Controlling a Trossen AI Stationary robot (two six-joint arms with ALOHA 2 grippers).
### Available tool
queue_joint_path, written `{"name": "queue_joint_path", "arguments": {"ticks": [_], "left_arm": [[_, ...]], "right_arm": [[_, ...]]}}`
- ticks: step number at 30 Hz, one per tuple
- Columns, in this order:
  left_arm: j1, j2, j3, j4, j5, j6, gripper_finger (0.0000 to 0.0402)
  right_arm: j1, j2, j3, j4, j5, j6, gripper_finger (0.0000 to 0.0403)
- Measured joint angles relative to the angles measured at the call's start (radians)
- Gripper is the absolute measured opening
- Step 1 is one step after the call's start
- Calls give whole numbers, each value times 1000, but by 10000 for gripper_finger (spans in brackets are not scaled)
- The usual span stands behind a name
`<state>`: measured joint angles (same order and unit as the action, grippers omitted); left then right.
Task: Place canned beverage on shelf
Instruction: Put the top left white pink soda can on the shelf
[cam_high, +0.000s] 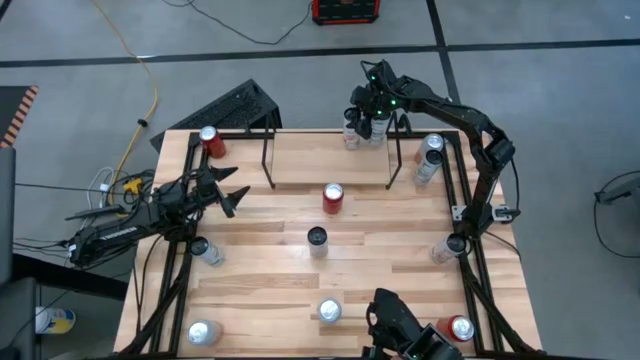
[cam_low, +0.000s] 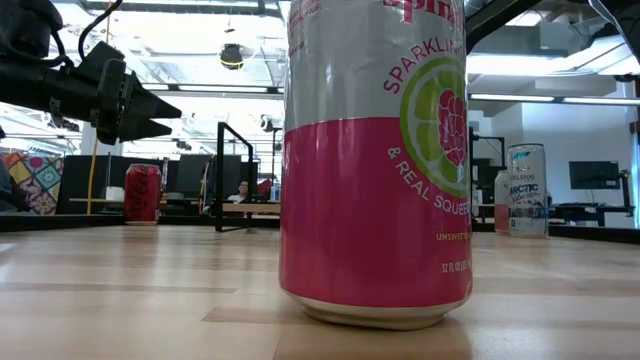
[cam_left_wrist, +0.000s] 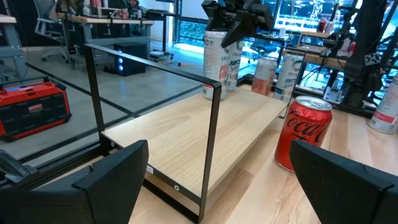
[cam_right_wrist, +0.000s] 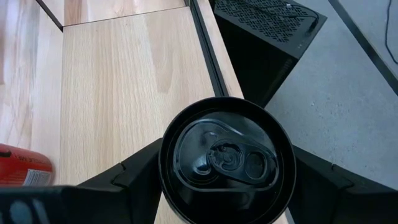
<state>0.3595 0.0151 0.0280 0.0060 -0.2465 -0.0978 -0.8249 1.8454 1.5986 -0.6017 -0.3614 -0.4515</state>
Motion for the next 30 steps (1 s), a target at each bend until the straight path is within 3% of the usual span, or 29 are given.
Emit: {"name": "queue_joint_path", "arguments": {"ticks": [30], "left_arm": [[0,0,0,0,0,0,374]], "right_arm": [[0,0,0,25,24,-2,292]]}}
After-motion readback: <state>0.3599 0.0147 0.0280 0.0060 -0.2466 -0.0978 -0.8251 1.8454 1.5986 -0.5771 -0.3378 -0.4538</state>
